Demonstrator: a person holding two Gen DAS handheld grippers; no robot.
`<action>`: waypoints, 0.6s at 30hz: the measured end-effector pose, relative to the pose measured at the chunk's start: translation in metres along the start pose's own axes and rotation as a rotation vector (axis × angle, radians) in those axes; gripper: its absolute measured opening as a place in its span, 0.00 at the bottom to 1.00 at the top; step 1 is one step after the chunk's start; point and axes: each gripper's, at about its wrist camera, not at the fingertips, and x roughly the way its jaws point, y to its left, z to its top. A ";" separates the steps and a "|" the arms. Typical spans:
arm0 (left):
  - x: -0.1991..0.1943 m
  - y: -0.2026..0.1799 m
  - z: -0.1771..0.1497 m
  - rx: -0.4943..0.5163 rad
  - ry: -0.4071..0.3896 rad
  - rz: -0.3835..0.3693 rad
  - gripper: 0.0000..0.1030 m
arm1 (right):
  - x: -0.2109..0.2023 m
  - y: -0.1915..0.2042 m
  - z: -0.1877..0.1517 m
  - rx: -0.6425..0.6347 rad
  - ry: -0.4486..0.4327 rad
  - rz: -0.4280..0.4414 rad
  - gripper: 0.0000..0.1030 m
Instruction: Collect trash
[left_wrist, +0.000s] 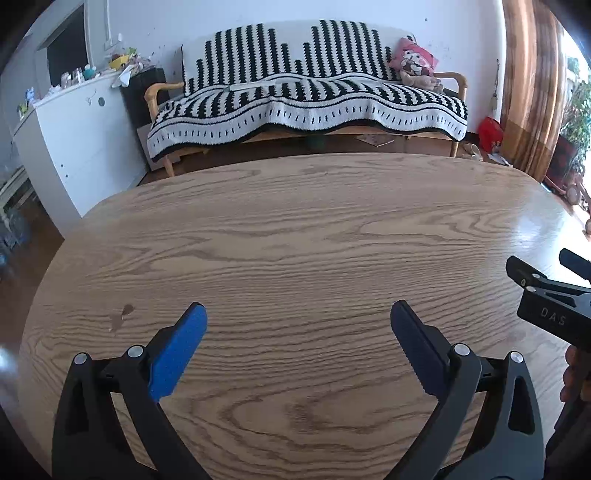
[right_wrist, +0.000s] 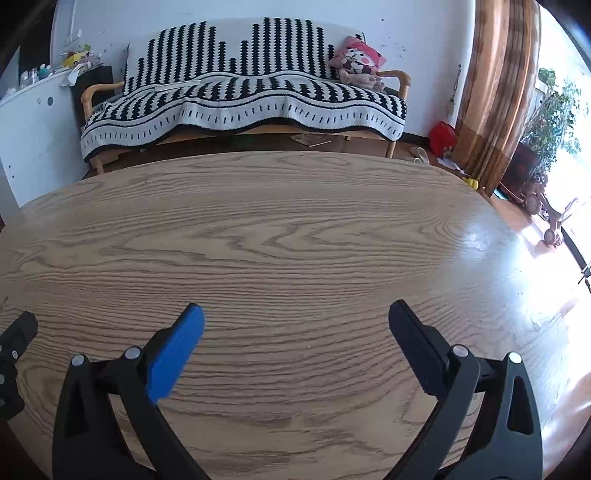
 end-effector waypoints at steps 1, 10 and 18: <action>-0.001 -0.001 0.000 0.007 -0.006 0.001 0.94 | 0.000 0.001 0.000 -0.003 0.001 0.001 0.94; -0.008 0.004 -0.003 -0.027 -0.029 0.003 0.94 | 0.000 0.007 -0.001 -0.022 -0.004 -0.020 0.94; 0.009 0.001 -0.003 -0.001 -0.012 0.029 0.94 | 0.002 0.020 -0.003 -0.093 0.005 -0.009 0.94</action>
